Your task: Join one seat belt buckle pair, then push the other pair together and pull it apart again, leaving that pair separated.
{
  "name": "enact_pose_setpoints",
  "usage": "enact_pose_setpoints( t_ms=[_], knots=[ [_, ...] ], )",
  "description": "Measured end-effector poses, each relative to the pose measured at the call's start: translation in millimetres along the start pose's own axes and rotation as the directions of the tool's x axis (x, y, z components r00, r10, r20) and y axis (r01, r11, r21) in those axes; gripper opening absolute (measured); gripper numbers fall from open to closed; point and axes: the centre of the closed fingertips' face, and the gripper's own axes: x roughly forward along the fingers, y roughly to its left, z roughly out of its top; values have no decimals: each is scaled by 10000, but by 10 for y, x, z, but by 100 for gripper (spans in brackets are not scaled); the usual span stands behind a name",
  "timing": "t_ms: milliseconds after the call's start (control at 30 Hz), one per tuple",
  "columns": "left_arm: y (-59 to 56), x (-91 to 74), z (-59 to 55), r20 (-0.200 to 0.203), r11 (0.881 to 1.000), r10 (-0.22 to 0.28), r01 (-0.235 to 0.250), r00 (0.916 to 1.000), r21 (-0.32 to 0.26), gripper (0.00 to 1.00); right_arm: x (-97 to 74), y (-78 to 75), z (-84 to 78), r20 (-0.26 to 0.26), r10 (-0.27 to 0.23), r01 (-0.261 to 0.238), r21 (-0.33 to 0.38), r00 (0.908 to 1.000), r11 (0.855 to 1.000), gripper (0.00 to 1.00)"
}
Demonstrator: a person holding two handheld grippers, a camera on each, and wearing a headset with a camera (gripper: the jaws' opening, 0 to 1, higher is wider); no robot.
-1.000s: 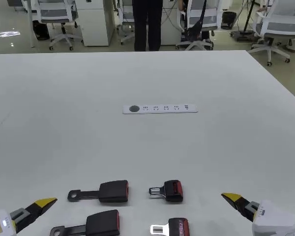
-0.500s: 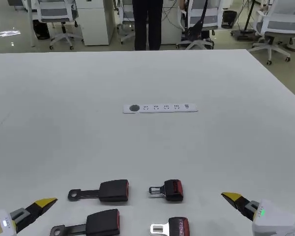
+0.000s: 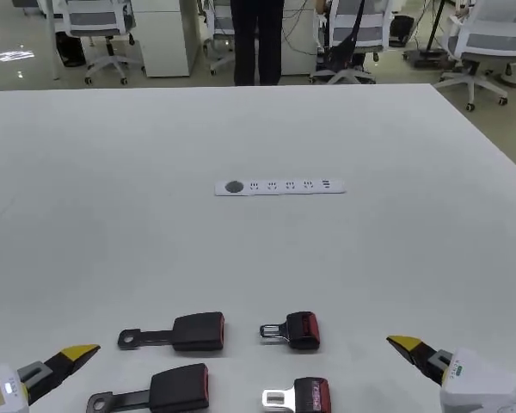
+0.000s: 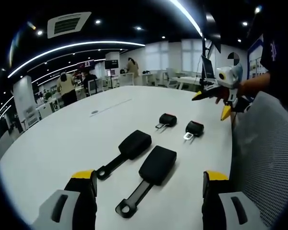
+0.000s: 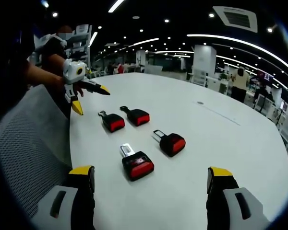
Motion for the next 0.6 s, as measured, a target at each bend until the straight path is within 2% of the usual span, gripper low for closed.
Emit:
enact_pose_setpoints(
  t_ms=[600],
  knots=[
    [-3, -3, 12, -29, 9999, -40, 40, 10000, 103, 92, -17, -34, -36, -132, 6, -7, -61, 9999, 10000, 99]
  ],
)
